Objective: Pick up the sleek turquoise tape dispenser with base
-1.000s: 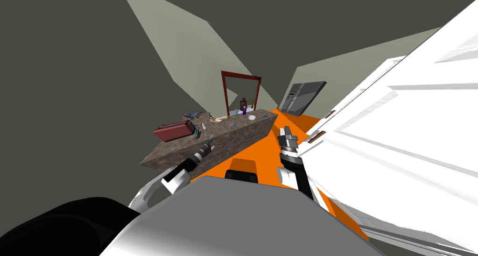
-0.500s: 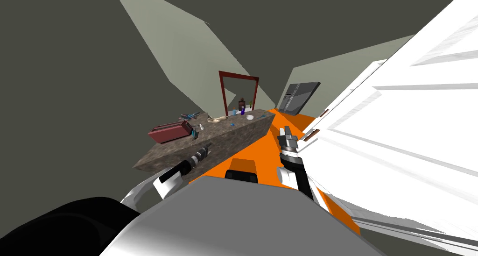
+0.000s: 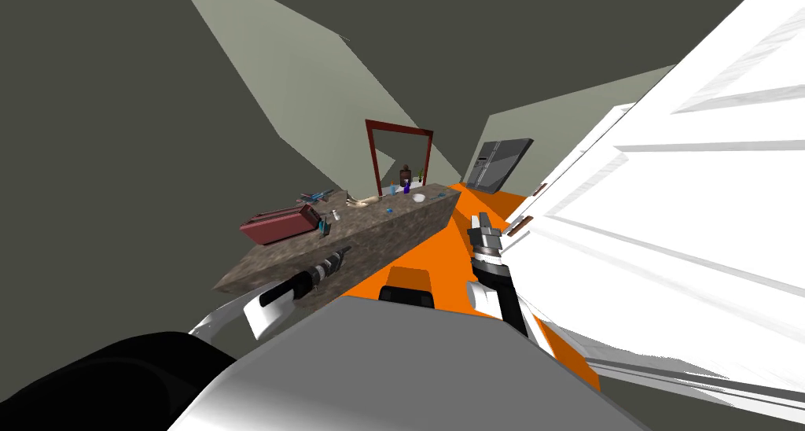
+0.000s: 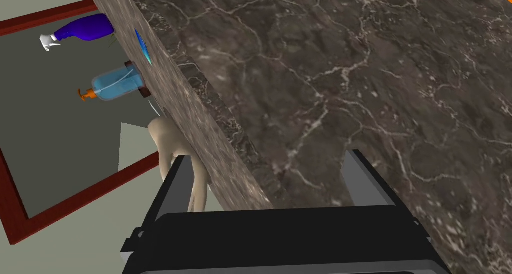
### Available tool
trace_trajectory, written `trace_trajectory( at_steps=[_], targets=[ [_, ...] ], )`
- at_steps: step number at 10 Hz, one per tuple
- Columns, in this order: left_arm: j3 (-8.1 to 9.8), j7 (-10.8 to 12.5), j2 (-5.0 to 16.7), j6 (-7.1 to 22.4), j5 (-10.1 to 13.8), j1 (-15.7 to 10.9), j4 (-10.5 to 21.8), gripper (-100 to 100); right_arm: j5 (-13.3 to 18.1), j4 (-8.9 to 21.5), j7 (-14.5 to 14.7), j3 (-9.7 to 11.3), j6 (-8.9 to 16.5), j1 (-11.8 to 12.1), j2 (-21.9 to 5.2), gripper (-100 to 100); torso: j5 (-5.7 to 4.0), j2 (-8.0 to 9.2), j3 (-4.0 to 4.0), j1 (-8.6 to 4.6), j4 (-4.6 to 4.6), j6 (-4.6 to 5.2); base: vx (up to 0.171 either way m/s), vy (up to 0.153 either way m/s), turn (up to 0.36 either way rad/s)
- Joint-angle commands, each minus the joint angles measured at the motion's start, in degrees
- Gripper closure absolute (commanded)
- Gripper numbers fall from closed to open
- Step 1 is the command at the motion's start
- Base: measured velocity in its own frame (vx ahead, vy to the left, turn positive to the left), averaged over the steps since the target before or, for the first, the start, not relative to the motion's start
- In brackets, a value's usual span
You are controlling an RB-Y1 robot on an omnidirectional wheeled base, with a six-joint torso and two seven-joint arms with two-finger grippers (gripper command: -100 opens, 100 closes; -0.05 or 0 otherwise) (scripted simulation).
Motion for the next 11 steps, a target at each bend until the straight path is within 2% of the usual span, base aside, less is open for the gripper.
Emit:
trace_trajectory(
  at_steps=[1,8,9,11],
  targets=[
    [0.09,0.2,1.9,0.1,0.3,0.2,0.2,-100,0.0,0.0,0.0,0.0,0.0,0.0,0.0,0,0.0,0.0,0.0,0.0,0.0,0.0,0.01,0.0,0.003],
    [-1.27,-0.3,13.5,4.3,2.3,2.6,5.8,-100,0.0,0.0,0.0,0.0,0.0,0.0,0.0,0,0.01,-0.07,-0.04,0.03,-0.02,0.0,0.031,0.0,-0.038],
    [-1.27,-0.3,14.5,4.3,2.3,2.6,5.8,-100,0.0,0.0,0.0,0.0,0.0,0.0,0.0,0,0.01,-0.08,-0.05,0.04,-0.02,0.0,0.037,0.008,-0.022],
    [-1.75,-0.7,18.7,6.1,2.9,3.7,8.4,-100,0.0,0.0,0.0,0.0,0.0,0.0,0.0,0,0.02,-0.13,-0.07,0.09,-0.03,0.01,0.072,0.025,-0.046]
  ],
)
